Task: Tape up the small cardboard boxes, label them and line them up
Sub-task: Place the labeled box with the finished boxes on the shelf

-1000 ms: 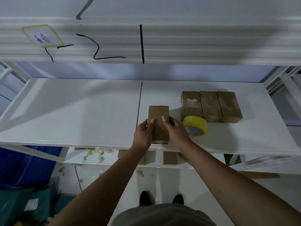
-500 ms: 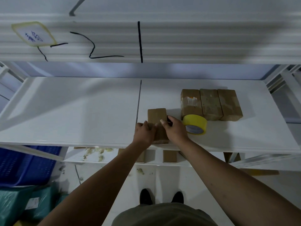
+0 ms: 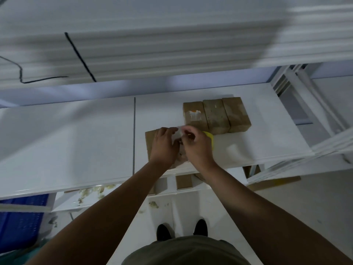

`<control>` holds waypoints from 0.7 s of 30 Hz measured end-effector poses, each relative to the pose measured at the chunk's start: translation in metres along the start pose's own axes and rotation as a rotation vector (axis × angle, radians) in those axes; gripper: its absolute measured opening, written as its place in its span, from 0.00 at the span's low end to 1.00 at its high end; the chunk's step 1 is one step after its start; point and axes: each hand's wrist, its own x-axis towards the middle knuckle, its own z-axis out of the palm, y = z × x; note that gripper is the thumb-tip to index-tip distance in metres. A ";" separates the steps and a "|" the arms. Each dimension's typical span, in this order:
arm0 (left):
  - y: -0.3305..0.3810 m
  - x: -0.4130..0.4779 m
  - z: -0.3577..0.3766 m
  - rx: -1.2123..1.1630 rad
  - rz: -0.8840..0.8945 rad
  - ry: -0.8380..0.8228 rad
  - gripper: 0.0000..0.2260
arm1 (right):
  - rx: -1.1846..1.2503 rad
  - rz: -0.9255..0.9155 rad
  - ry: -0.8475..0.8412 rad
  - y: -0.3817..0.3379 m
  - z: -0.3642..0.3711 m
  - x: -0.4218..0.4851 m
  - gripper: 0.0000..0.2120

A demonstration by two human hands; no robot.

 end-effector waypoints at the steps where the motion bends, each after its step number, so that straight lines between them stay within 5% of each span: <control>1: 0.004 0.003 0.003 0.034 0.002 -0.060 0.21 | -0.016 -0.007 0.033 0.002 -0.007 0.002 0.09; 8: 0.026 0.012 0.007 0.180 0.060 -0.280 0.29 | -0.223 -0.012 0.167 0.023 -0.038 0.017 0.09; 17: 0.021 0.026 0.013 0.159 0.018 -0.310 0.24 | -0.328 0.215 -0.088 0.049 -0.049 0.027 0.25; 21: 0.016 0.033 0.013 0.500 0.054 -0.448 0.19 | -0.287 0.195 -0.091 0.051 -0.050 0.027 0.21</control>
